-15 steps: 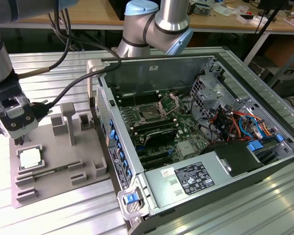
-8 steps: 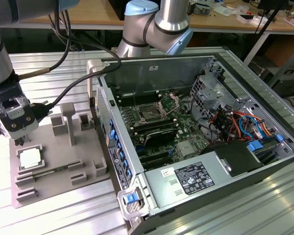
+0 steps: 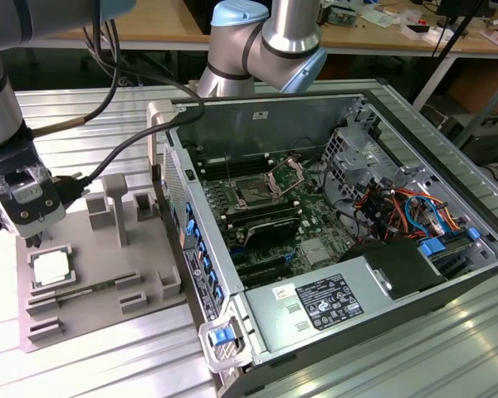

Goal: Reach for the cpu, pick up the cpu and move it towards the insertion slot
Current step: 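Reach for the cpu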

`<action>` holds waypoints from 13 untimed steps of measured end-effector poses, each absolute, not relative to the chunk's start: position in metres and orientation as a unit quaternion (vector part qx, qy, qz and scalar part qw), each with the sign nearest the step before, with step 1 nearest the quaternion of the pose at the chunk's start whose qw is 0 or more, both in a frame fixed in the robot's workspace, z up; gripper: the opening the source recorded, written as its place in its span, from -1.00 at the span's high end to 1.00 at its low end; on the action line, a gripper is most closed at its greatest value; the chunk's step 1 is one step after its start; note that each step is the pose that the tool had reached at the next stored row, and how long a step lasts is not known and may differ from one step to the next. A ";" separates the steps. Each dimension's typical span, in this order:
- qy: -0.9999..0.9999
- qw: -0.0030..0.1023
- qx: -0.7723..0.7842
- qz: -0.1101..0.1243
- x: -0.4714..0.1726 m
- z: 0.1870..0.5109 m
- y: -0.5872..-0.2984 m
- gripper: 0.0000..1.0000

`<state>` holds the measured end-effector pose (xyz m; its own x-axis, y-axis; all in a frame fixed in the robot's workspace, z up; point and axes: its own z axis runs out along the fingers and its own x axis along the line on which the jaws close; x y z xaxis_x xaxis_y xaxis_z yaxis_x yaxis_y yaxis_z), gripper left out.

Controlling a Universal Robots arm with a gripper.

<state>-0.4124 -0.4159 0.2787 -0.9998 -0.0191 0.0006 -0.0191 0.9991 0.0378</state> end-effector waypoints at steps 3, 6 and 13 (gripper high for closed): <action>-1.000 0.000 0.010 -0.019 -0.412 0.278 -0.416 0.79; -1.000 0.000 0.010 -0.019 -0.412 0.277 -0.416 0.79; -1.000 0.000 0.010 -0.019 -0.412 0.276 -0.416 0.79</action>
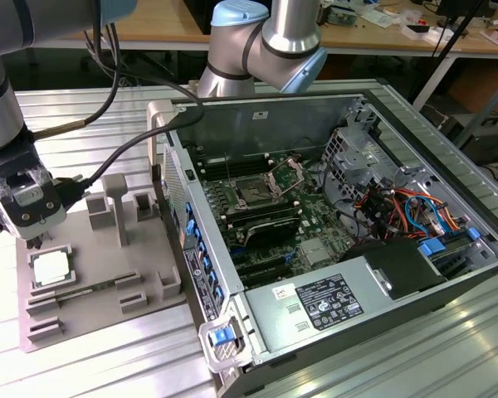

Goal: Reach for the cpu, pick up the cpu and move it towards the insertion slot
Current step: 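Reach for the cpu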

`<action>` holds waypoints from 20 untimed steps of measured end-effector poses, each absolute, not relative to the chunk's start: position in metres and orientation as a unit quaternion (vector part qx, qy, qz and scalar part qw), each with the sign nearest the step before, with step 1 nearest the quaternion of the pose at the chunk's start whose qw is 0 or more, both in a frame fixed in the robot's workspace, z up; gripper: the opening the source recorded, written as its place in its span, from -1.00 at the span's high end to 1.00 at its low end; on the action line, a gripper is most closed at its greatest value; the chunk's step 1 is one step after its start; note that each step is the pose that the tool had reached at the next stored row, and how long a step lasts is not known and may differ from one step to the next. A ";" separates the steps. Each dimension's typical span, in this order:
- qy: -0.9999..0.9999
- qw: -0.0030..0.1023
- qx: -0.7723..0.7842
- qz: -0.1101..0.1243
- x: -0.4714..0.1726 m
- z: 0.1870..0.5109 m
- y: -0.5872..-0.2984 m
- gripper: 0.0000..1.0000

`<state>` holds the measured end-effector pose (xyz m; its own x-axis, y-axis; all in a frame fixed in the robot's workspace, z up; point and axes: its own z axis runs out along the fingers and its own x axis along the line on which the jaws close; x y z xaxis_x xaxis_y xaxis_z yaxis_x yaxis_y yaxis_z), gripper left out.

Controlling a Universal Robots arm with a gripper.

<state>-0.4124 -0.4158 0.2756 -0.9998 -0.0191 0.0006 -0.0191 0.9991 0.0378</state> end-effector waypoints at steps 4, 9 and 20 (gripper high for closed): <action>-1.000 0.000 0.010 -0.019 -0.412 0.274 -0.416 0.79; -1.000 0.000 0.010 -0.019 -0.412 0.273 -0.416 0.79; -1.000 0.000 0.010 -0.019 -0.412 0.270 -0.416 0.79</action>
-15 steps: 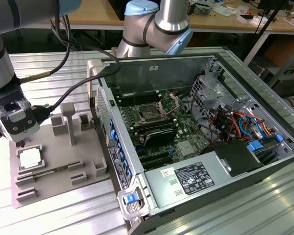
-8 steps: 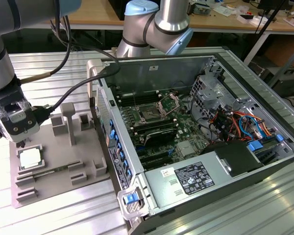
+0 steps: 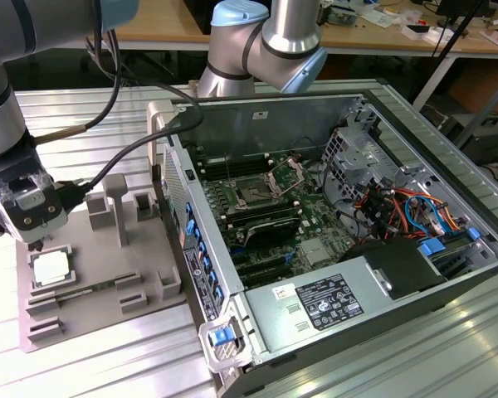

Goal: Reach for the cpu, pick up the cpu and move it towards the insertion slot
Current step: 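Reach for the cpu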

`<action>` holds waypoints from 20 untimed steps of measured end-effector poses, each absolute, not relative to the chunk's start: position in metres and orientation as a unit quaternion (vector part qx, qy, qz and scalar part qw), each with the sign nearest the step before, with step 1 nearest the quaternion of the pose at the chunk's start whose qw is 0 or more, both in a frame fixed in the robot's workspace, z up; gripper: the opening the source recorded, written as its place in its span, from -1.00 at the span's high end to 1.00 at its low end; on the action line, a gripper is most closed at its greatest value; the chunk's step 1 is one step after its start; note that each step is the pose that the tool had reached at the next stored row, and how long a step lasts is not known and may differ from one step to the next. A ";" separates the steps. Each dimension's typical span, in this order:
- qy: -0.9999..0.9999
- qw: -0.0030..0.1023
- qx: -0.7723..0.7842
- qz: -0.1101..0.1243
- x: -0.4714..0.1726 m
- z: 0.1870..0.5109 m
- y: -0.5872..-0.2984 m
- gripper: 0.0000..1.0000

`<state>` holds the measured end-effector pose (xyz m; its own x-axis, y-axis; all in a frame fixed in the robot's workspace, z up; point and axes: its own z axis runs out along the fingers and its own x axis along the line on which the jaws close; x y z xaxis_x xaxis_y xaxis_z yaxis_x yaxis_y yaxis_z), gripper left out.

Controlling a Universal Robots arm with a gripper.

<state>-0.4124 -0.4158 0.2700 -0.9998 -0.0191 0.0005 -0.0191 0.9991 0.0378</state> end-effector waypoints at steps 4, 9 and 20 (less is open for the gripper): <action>-1.000 0.000 0.010 -0.019 -0.412 0.269 -0.416 0.79; -1.000 0.000 0.010 -0.019 -0.412 0.268 -0.416 0.79; -1.000 0.000 0.010 -0.019 -0.412 0.266 -0.416 0.79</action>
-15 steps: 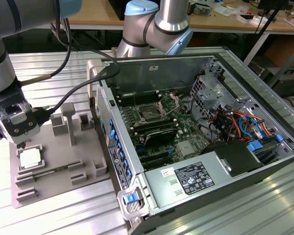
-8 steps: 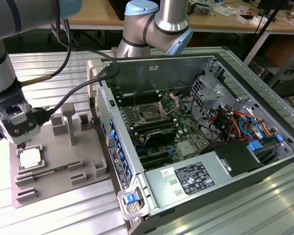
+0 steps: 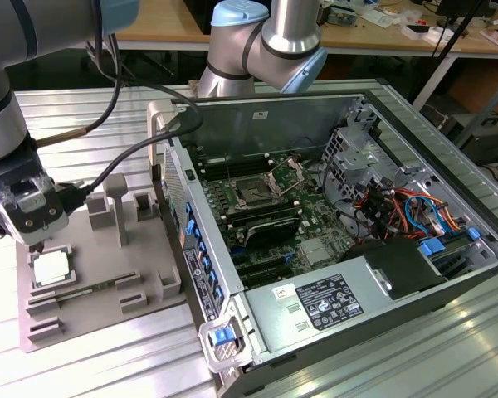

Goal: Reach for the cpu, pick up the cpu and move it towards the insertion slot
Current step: 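Reach for the cpu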

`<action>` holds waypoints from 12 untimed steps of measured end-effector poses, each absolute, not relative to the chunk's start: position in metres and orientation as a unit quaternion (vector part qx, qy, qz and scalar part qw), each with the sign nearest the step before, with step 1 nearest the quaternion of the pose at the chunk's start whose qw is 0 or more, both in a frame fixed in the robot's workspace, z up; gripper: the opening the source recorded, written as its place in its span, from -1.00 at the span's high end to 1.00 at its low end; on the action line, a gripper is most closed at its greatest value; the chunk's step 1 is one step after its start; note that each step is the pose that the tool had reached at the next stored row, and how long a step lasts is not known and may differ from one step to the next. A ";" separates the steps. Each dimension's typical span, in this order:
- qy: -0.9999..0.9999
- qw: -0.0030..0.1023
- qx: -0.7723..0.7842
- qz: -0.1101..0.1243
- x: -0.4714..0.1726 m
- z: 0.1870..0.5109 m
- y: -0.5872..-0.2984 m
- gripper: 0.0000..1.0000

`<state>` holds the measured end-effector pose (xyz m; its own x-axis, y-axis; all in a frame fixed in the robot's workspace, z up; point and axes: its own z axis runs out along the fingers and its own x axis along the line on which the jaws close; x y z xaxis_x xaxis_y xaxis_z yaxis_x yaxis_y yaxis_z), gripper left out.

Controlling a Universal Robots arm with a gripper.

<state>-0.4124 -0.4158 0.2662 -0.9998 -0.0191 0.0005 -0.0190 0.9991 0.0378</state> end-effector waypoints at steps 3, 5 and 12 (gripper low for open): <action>-1.000 0.000 0.010 -0.019 -0.412 0.266 -0.416 0.79; -1.000 0.000 0.010 -0.019 -0.412 0.265 -0.416 0.79; -1.000 0.000 0.010 -0.019 -0.412 0.264 -0.416 0.79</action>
<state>-0.4124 -0.4158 0.2640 -0.9998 -0.0191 0.0005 -0.0191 0.9991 0.0378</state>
